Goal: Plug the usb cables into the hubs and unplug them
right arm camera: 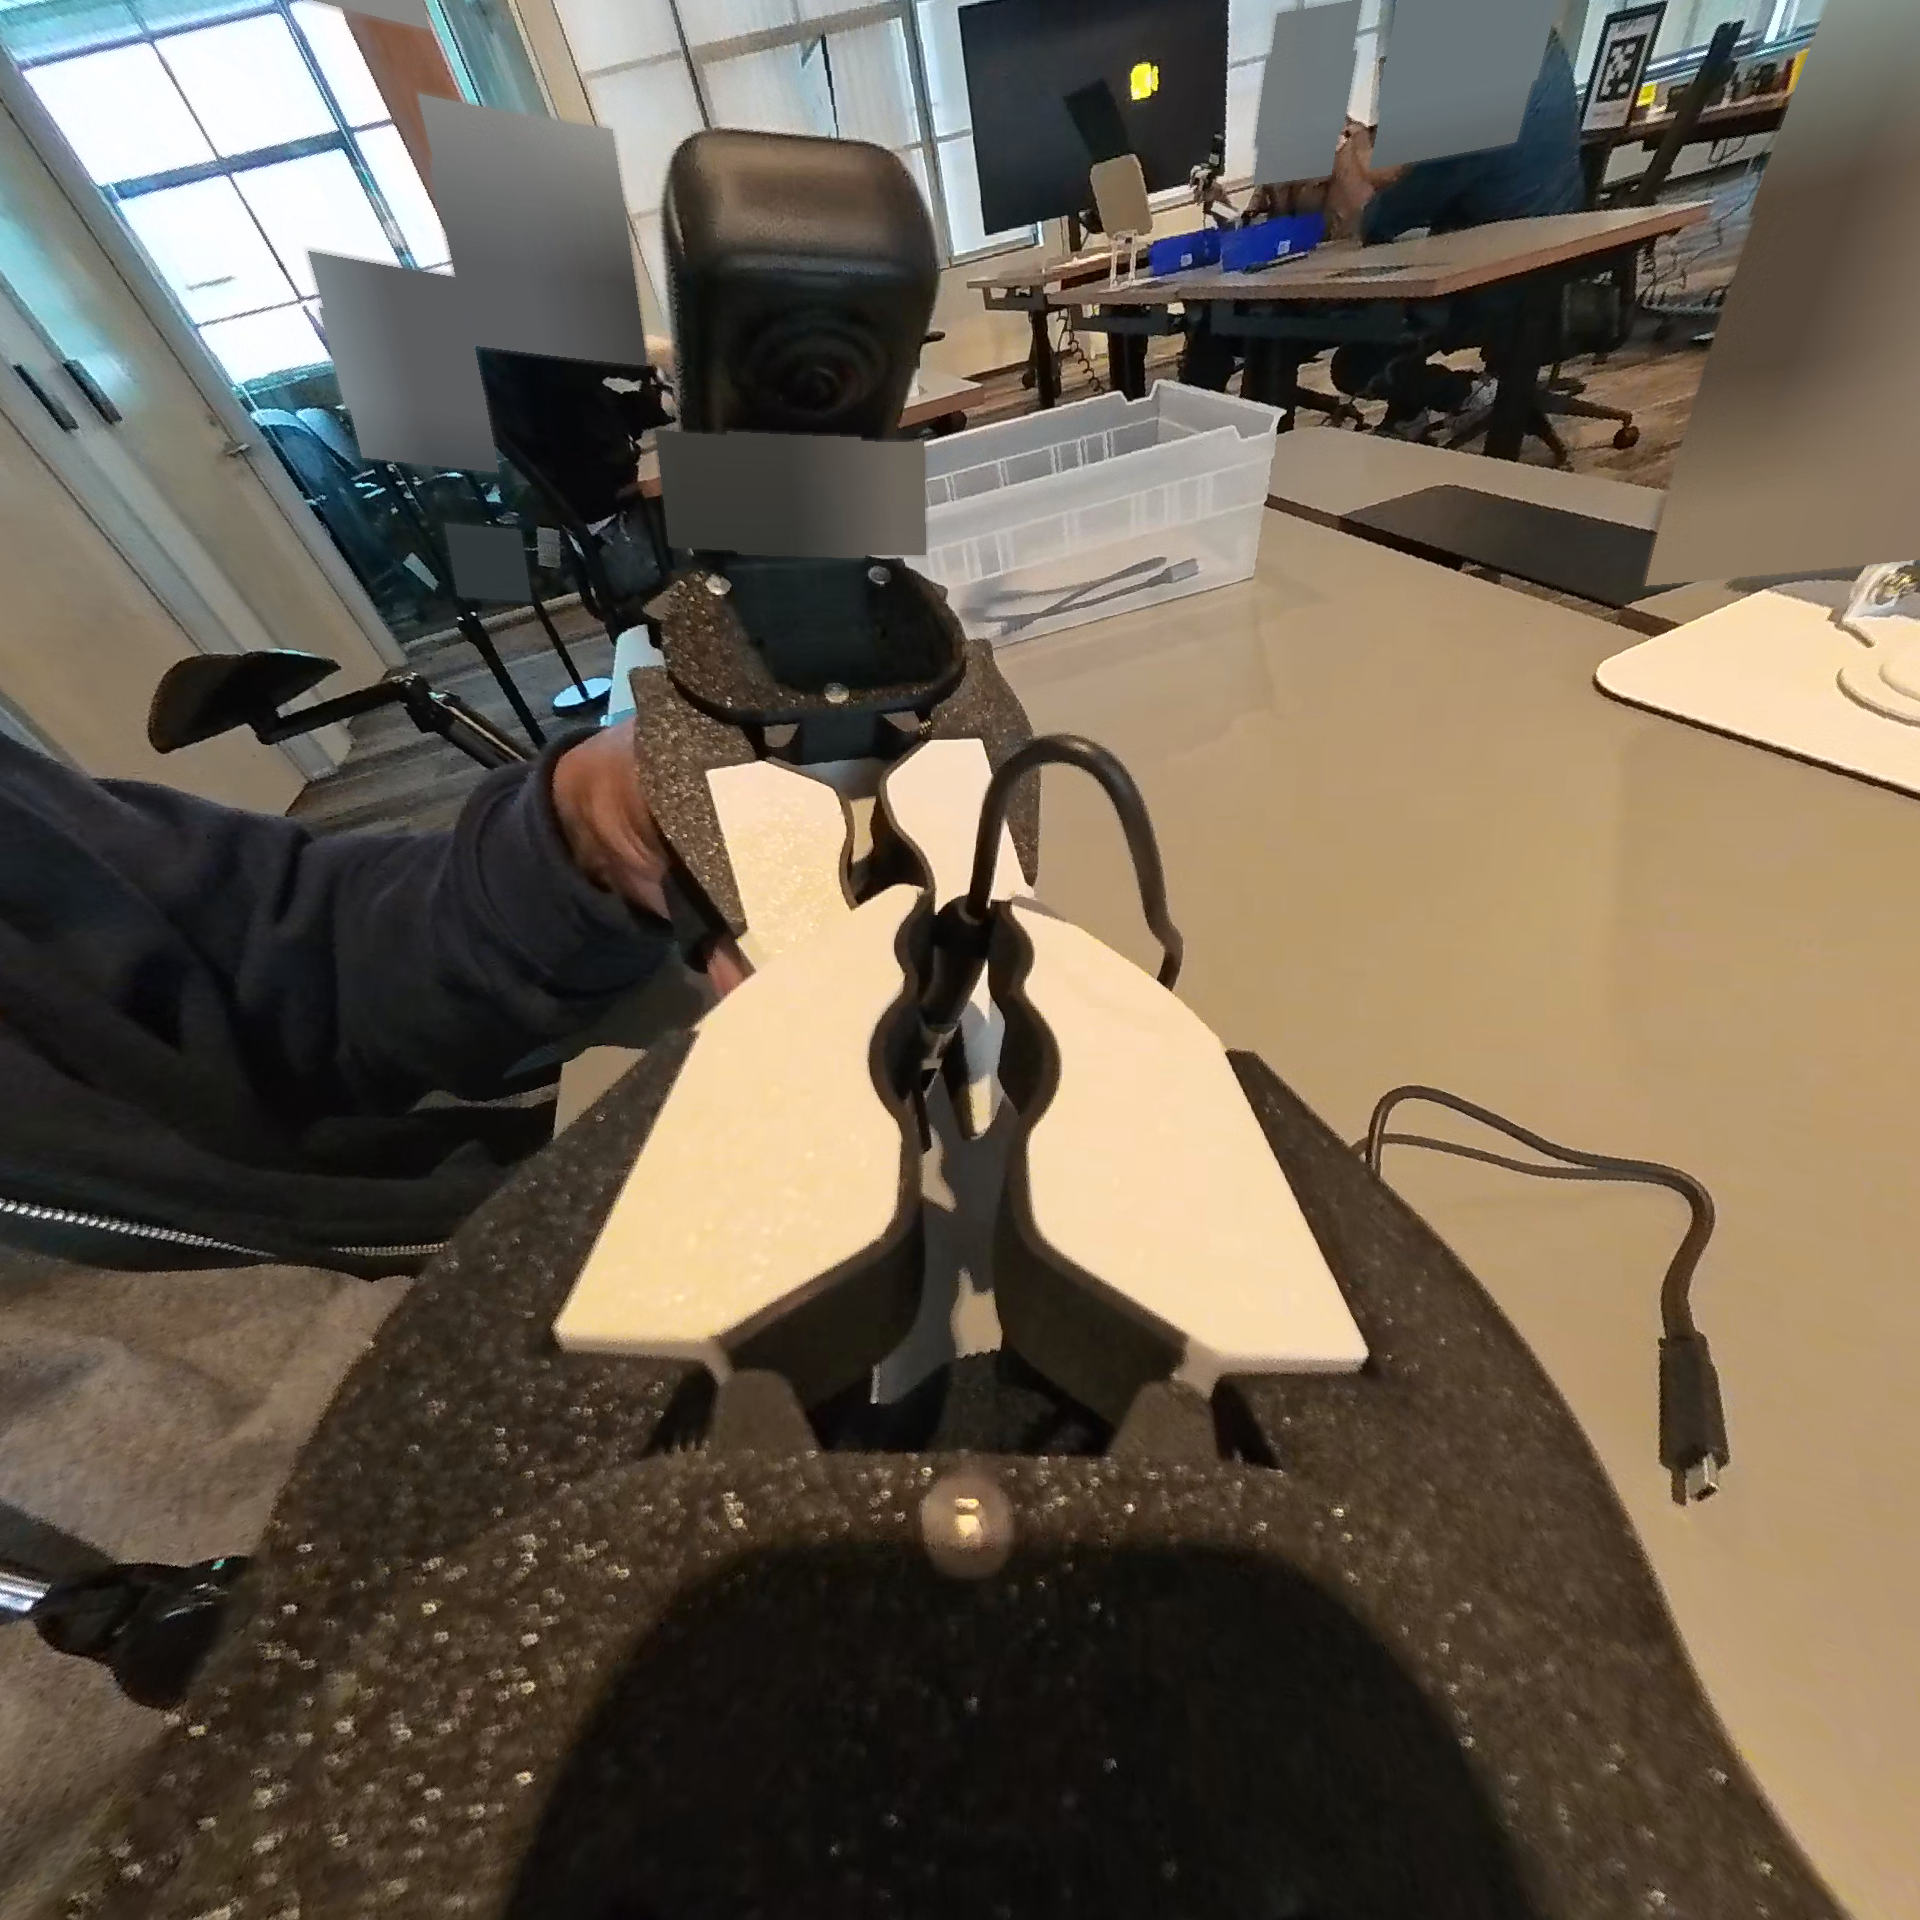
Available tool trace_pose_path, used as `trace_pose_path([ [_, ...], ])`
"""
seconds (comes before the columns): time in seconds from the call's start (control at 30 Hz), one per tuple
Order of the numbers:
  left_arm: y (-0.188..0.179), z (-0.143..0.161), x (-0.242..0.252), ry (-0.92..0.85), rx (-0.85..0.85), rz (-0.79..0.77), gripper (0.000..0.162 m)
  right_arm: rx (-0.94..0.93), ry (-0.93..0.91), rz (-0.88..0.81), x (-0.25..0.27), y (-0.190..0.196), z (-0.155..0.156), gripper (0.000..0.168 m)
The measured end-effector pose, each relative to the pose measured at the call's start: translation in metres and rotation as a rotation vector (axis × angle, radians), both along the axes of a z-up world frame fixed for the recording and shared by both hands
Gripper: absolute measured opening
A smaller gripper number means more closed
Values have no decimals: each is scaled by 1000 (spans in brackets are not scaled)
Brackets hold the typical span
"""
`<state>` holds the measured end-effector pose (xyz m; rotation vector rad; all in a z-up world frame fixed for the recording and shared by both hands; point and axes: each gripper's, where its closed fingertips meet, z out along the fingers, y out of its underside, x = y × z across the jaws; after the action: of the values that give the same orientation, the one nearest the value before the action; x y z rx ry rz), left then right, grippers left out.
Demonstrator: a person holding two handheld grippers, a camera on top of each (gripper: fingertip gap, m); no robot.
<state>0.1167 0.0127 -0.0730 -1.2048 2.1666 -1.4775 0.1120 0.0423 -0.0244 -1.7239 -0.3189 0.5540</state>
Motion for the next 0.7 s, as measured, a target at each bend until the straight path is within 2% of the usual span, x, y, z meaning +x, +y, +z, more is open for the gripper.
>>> trace_pose_path([
  [0.47,1,-6,0,28,42,1,7,-53,-35,-13,0,0,-7,11],
  [0.7,1,-9,0,42,113,-6,7,-140,-150,-19,1,-3,-10,11],
])
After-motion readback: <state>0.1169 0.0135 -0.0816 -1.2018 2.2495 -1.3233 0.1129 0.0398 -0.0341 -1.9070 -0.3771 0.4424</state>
